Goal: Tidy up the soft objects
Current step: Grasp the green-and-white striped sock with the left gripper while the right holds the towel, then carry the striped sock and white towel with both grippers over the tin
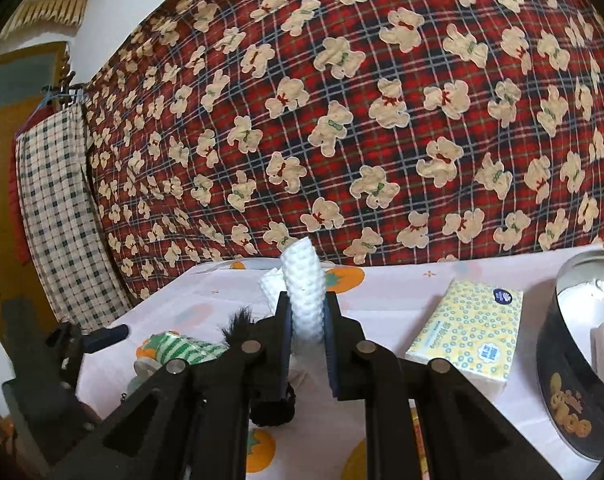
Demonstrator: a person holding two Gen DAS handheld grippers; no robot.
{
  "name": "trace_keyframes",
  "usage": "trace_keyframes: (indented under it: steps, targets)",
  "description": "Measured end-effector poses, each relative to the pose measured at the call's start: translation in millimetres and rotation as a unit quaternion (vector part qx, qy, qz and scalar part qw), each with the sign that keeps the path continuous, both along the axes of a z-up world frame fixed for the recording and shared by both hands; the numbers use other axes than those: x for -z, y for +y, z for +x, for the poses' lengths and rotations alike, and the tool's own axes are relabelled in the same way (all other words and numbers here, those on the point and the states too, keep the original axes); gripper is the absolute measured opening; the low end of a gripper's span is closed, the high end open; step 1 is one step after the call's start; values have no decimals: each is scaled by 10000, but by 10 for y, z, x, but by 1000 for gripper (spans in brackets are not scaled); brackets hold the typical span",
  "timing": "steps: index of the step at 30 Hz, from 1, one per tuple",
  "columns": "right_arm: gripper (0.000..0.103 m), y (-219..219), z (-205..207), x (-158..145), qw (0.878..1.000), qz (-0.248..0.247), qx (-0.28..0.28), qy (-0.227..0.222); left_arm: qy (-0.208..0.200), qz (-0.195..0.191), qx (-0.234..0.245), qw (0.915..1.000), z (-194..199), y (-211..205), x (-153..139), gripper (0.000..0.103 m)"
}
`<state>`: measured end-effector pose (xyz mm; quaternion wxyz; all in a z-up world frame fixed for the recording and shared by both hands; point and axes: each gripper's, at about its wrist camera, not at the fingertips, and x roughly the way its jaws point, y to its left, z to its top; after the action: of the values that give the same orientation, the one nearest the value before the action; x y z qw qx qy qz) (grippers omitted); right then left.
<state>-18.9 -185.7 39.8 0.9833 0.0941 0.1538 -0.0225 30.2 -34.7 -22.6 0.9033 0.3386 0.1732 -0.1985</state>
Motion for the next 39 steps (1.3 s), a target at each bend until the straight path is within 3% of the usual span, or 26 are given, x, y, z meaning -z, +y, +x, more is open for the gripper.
trace_keyframes:
  steps: [2,4,7,8,12,15,23,24,25,30,33,35,36,39]
  targets:
    - [16,-6,-1,-6,10000,10,23,3,17,523,144,9985,52,-141,72,100]
    - [16,-9,-4,-4,10000,-2,24,8,364,631,226,9971,193,-235,96,95]
    - [16,-9,-2,-3,10000,3,18,23,1175,280,69,9927,567,-272,83,91]
    - [16,-10,2,-2,10000,7,14,42,1343,163,23,9908,645,-273,88,84]
    - [16,-2,8,3,10000,17,9,76,1674,-51,-17,9859,753,-328,141,54]
    - [16,8,3,-6,10000,23,18,54,1944,-272,-16,9805,779,-306,228,45]
    - [16,-30,-30,-28,9999,114,55,-36,1915,-1274,10,9732,591,106,-116,42]
    - [16,-29,-34,-31,9999,113,48,-39,1904,-1520,38,9699,563,182,-187,35]
    - [16,-23,-38,-32,9999,116,38,-42,1916,-1710,59,9664,548,232,-228,33]
    - [16,-20,-96,-77,9997,120,-9,-192,1960,-2976,231,9341,441,475,-412,33]
    - [16,-30,-129,-97,9995,166,-58,-262,1849,-3525,203,9172,332,509,-441,33]
    - [16,-34,-145,-104,9994,165,-69,-294,1915,-3888,219,9009,283,494,-427,33]
    - [16,-43,-164,-109,9993,158,-83,-321,1892,-4005,208,8963,252,468,-419,33]
    - [16,-93,-226,-119,9990,157,-117,-392,1722,-4130,139,8942,144,360,-420,33]
